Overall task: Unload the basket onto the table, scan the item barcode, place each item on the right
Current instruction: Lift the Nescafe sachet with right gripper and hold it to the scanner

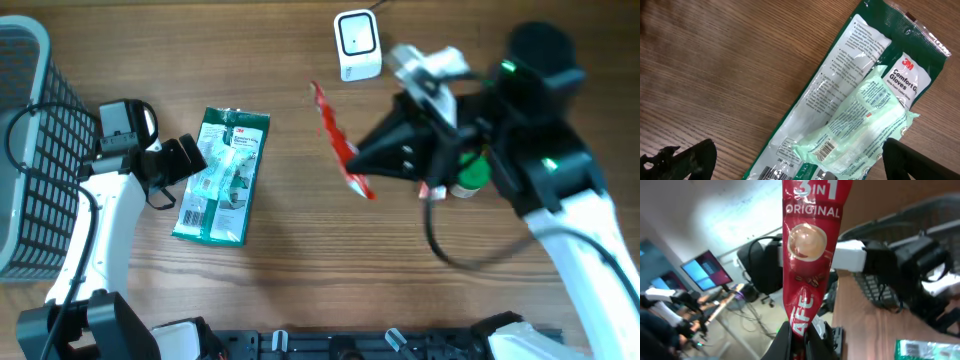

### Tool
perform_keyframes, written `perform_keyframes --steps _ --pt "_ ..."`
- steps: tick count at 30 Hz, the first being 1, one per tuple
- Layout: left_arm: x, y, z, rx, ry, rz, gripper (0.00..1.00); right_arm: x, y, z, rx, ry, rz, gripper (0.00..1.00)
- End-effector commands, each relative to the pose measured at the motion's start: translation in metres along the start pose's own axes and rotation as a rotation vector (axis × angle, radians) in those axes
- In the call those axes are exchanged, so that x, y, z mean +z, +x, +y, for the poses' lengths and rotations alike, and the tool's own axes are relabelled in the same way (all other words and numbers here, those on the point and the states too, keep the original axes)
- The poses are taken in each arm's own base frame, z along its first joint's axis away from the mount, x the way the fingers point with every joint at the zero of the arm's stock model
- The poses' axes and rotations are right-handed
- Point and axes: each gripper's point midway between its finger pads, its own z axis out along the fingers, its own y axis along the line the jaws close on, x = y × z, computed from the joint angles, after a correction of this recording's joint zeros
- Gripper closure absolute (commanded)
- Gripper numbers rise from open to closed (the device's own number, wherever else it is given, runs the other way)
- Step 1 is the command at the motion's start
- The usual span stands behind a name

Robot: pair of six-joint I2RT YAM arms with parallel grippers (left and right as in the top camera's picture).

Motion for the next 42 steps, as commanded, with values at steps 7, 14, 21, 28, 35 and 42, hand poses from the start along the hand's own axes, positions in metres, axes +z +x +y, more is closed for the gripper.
perform_keyframes --steps 7,14,21,28,35,42 --pt "0.002 0.003 -0.002 0.023 0.007 0.009 0.00 -0.011 -0.011 0.063 -0.255 0.000 0.005 0.96" --pt "0.002 0.003 -0.002 0.023 0.007 0.009 0.00 -0.052 0.003 -0.089 0.148 0.687 -0.143 0.96" --pt "0.002 0.003 -0.002 0.023 0.007 0.009 0.00 -0.105 0.070 -0.193 0.494 1.164 -0.035 0.96" --pt "0.002 0.003 -0.002 0.023 0.007 0.009 0.00 -0.127 0.014 -0.238 0.512 1.297 0.051 0.96" --pt "0.002 0.003 -0.002 0.023 0.007 0.009 0.00 -0.153 0.063 -0.347 0.490 1.448 0.160 0.96" --pt "0.002 0.003 -0.002 0.023 0.007 0.009 0.00 -0.154 0.107 -0.417 0.503 1.454 0.171 0.96"
